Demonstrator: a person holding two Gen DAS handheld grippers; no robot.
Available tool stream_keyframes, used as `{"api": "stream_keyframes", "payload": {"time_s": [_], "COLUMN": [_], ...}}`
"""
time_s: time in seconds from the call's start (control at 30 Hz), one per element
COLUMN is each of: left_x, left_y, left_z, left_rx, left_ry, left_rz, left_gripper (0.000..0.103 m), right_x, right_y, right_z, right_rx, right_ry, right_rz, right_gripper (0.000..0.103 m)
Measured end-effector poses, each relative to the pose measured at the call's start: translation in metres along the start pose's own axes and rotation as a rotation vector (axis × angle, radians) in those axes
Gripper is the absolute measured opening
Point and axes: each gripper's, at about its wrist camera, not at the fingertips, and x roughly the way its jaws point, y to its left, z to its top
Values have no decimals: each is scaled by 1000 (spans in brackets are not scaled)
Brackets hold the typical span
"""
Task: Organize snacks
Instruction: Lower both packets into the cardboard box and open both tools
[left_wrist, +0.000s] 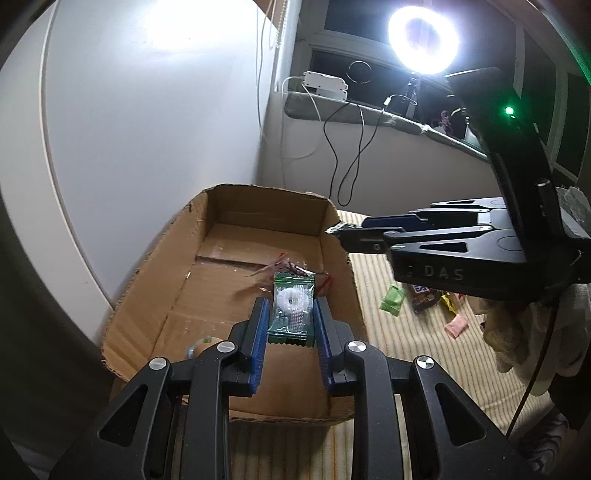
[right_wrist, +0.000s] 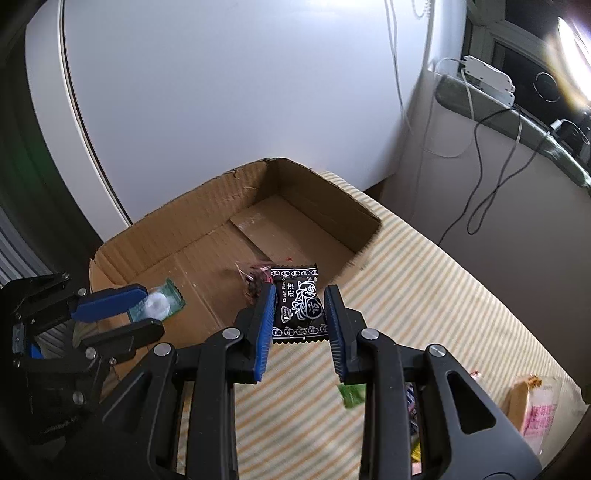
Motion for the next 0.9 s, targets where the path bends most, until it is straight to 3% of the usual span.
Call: {"api": "stream_keyframes", "payload": {"time_s": [0.47, 0.5, 0.57, 0.63, 0.77, 0.9], "left_x": [3, 3, 3, 3, 1, -1], "left_y": [4, 4, 5, 6, 6, 1], "left_z": [-1, -1, -1, -1, -1, -1], "left_rx": [-3, -4, -4, -11, -14, -12], "left_ry": [3, 4, 5, -4, -7, -9], "left_rz": [18, 19, 25, 35, 37, 34], "left_gripper": [23, 24, 32, 48, 48, 48], "right_x": [21, 21, 19, 16, 7, -5], "right_y": [8, 8, 9, 9, 5, 2], "right_z": [9, 9, 10, 10, 10, 9], "right_rx": [-2, -3, 1, 4, 18, 21], "right_ry": [10, 8, -3, -21, -46, -64], "right_rz": [24, 21, 15, 10, -11, -25], "right_gripper": [30, 33, 51, 57, 74, 77]}}
